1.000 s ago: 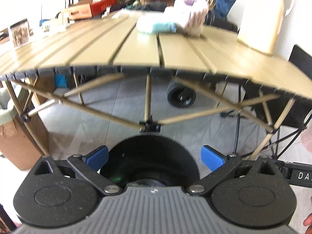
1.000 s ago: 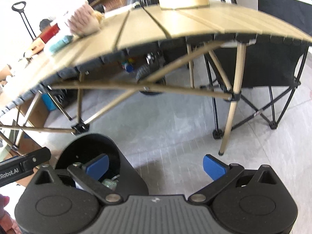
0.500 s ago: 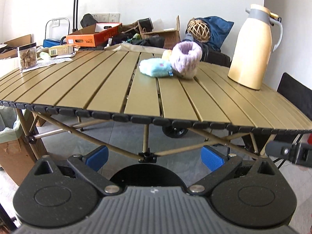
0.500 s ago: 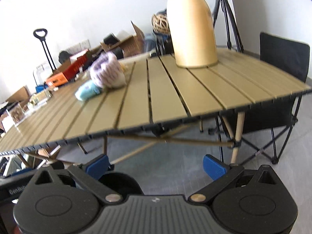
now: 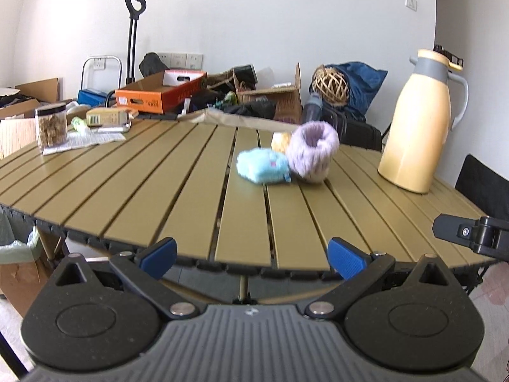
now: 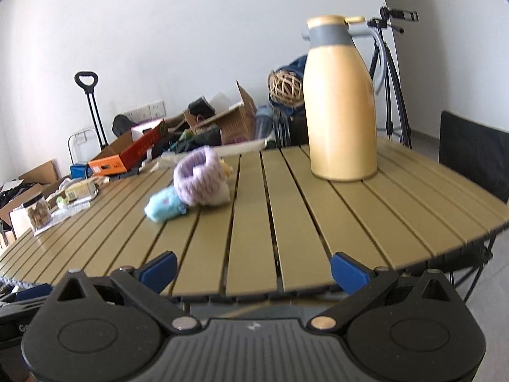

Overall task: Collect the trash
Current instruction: 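Raise both tools from the bin back toward the table items, then grasp the purple scrunchie with right gripper while left gripper approaches the blue plush, then close the left gripper on the blue plush while right gripper holds the scrunchie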

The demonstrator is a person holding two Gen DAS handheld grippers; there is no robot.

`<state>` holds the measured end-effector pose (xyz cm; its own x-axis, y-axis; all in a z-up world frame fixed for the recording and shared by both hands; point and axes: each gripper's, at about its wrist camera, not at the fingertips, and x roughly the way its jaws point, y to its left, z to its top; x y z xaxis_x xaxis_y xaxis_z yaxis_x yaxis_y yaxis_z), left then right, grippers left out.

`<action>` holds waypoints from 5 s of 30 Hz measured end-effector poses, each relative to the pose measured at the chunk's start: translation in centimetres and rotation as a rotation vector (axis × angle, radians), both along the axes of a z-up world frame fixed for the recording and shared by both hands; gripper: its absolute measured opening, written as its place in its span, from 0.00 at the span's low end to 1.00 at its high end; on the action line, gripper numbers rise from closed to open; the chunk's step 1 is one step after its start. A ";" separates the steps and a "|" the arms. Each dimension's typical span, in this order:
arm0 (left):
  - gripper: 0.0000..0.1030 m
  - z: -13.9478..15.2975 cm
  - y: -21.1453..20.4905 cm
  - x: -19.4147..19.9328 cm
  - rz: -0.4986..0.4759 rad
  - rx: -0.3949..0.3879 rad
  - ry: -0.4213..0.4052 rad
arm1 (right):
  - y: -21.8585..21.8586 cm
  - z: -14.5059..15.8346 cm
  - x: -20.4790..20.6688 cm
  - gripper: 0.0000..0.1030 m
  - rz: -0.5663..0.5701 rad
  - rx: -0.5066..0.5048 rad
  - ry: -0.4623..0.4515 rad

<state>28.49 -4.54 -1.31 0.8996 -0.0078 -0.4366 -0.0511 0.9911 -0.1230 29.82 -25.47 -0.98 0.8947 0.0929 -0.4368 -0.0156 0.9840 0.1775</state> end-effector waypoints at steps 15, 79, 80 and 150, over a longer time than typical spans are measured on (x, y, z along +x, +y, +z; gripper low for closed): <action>1.00 2.2 0.7 5.5 0.023 -0.009 -0.049 | 0.7 2.8 5.8 1.00 -0.047 -0.002 -0.103; 1.00 1.2 7.3 18.3 0.206 -0.004 0.038 | 8.0 -1.3 24.2 0.29 0.066 0.125 0.036; 1.00 1.2 7.2 18.3 0.203 -0.007 0.036 | 7.8 -1.3 24.1 0.28 0.064 0.133 0.033; 0.73 -2.2 -3.2 26.9 0.046 0.126 0.217 | -5.6 -1.2 21.3 0.27 -0.150 0.295 -0.043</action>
